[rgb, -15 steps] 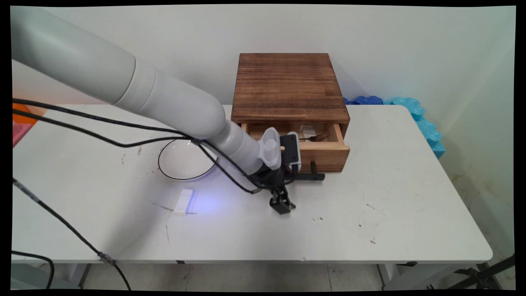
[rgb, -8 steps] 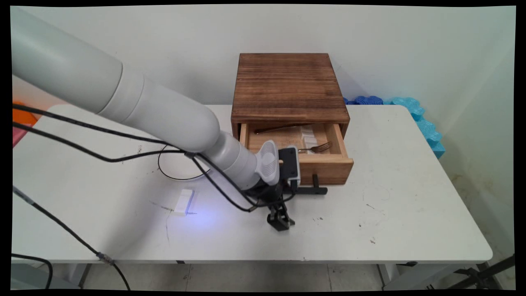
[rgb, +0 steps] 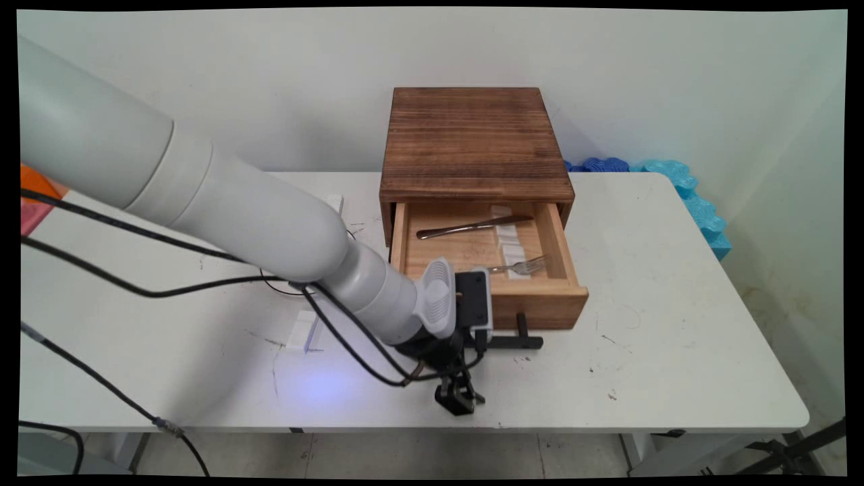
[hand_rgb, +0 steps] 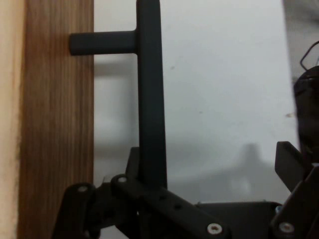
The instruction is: Open the drawer
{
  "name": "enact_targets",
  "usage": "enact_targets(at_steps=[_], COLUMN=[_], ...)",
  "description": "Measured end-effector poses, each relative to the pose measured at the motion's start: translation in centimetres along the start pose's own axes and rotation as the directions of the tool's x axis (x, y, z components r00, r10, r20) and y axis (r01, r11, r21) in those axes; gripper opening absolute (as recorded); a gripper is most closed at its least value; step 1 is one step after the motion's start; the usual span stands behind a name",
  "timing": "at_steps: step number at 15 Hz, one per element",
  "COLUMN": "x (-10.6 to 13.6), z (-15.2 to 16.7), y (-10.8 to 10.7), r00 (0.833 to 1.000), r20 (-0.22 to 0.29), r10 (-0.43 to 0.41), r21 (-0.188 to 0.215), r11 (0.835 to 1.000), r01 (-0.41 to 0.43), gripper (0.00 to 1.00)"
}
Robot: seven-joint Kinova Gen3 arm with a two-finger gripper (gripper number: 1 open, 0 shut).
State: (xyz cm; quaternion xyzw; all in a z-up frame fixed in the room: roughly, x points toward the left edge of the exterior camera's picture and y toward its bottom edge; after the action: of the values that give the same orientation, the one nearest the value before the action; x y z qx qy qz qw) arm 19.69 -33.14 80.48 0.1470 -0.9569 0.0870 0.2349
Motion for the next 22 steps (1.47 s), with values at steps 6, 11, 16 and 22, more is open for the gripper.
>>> enact_targets(at_steps=[6,11,16,22], x=[-0.1,-0.1,-0.1,-0.3], z=[-0.4,-0.7,-1.1,-1.4], y=[2.6,4.7,6.8,8.5], r00=[1.000,1.000,0.999,0.998], r20=[-0.011,-0.024,-0.039,-0.051], r10=[0.007,0.017,0.026,0.034], r21=[-0.024,-0.043,-0.060,-0.073], r11=[1.000,0.999,0.998,0.997], r01=[-0.007,-0.018,-0.028,-0.038], gripper=[1.00,1.00,1.00,1.00])
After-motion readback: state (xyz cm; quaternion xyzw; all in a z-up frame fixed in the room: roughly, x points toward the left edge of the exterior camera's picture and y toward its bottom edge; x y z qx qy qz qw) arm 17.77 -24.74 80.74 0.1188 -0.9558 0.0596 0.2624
